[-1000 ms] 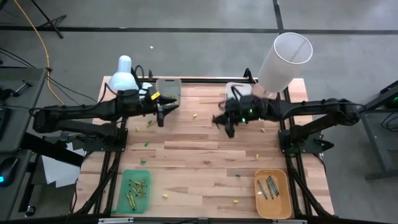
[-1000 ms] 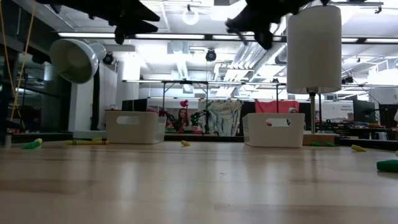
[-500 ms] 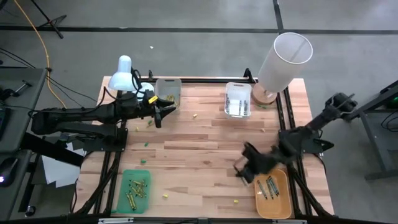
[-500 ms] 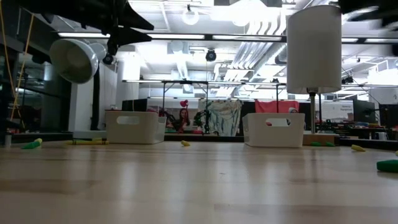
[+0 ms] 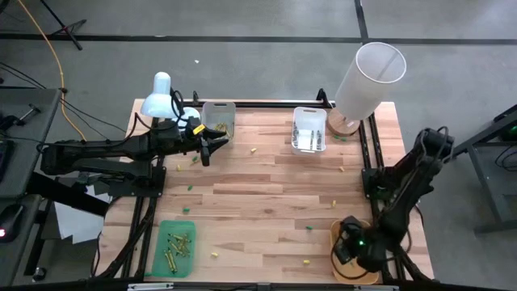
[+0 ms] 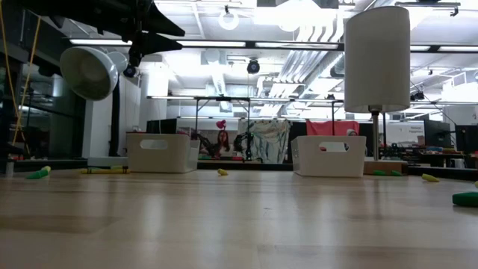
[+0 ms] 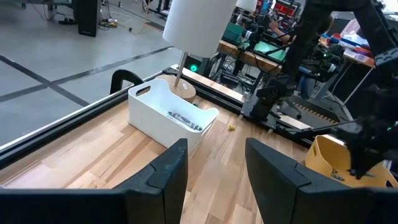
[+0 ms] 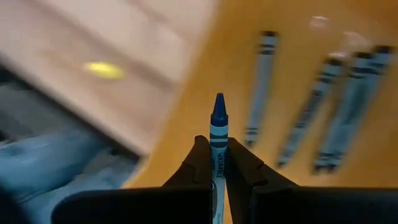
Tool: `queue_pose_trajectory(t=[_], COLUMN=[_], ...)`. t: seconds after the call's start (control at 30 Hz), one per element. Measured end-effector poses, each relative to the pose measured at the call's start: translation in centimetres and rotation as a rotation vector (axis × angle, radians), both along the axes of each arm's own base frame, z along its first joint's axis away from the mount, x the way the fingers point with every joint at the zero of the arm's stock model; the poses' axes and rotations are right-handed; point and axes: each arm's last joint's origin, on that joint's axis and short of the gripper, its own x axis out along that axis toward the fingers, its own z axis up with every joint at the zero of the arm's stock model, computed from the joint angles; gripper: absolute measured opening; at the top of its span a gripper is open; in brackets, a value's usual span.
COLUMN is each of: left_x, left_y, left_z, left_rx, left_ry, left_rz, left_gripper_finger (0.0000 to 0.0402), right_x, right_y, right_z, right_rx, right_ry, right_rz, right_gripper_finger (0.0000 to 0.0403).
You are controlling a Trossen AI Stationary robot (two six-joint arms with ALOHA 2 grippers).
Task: Sort crayons
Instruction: Put the blue crayon into the yellow bin, then put the yellow crayon into the gray bin
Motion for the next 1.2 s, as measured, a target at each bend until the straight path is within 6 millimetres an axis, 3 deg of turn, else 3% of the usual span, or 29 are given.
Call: queue_pose_trajectory(t=[0.23,0.7,0.93,1.2], left_x=[0.0,0.0,0.0,0.0], left_y=[0.0,0.0,0.0,0.0], left_z=[0.0,0.0,0.0,0.0], left_rx=[0.002,0.002,0.002,0.002], left_ry=[-0.001,-0.001,-0.001,-0.001], left_rz=[0.010,0.012,0.012,0.012], left_gripper_finger=[0.0148,0.0149,0.0149,0.0149], right_x=[0.4,2.1,2.2,2.3], right_y=[-1.2,-0.9,-0.7,-0.6], right_z=[-2.3,-4.5,-4.8,-4.7], right_rx=[-0.123,-0.107,-0.096,-0.079], right_ry=[0.242,0.314,0.325,0.315], right_rz=[-0.051,-0.100,-0.091,-0.082], right_gripper_finger=[0.0001,0.0008,0.0049,0.0134])
